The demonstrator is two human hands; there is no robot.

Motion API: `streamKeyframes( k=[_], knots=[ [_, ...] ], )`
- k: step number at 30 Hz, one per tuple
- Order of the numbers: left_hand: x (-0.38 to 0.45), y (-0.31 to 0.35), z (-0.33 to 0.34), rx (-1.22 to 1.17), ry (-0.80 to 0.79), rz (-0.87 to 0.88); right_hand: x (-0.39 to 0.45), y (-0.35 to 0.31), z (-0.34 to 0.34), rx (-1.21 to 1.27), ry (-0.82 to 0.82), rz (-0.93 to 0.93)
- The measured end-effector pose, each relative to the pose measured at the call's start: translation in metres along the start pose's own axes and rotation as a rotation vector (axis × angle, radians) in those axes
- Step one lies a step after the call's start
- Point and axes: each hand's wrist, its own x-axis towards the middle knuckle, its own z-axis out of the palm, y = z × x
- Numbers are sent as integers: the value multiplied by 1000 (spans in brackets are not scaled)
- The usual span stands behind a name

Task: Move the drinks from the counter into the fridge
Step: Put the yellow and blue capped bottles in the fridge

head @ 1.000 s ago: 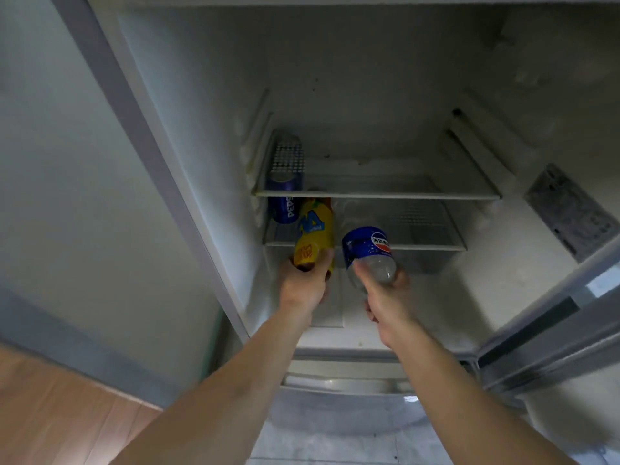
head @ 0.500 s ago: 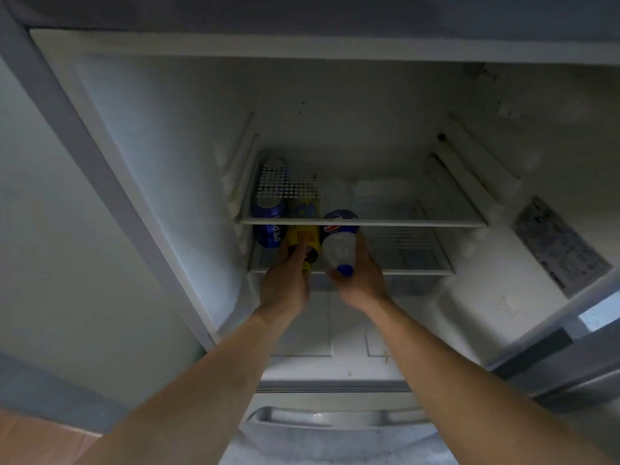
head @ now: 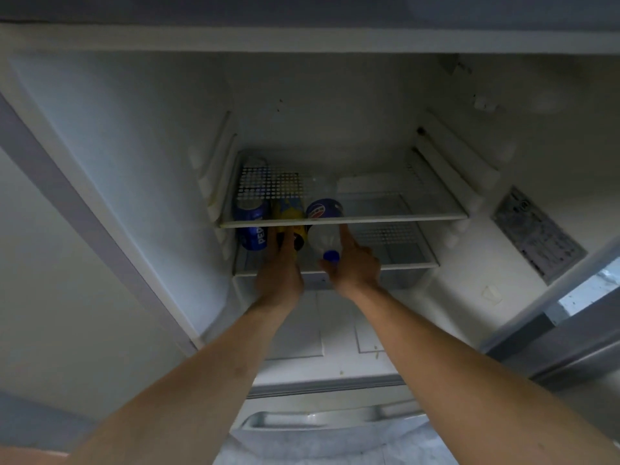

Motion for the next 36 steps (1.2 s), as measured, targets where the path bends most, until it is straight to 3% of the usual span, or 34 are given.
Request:
streamKeyframes(
  k=[6,11,16,22,26,29,33,36],
  knots=[
    [-50,-9,32,-504,193,111,-43,11,5,256,345,-209],
    [-85,-9,49,-616,205,149,-84,38,11,434,354,-146],
    [-121,6,69,-627,151,224,-143,78,9,559,352,61],
    [-190,52,113,-571,-63,293,-261,160,7,607,356,449],
    [-265,78,151,-490,-352,389,-370,226,2,579,455,826],
    [-322,84,176,-360,-568,439,-463,271,7,696,547,1121],
    [-387,66,209,-301,-908,190,-594,302,24,984,572,1383],
    [-421,53,219,-289,-1022,30,-676,304,38,1059,588,1533]
  ],
)
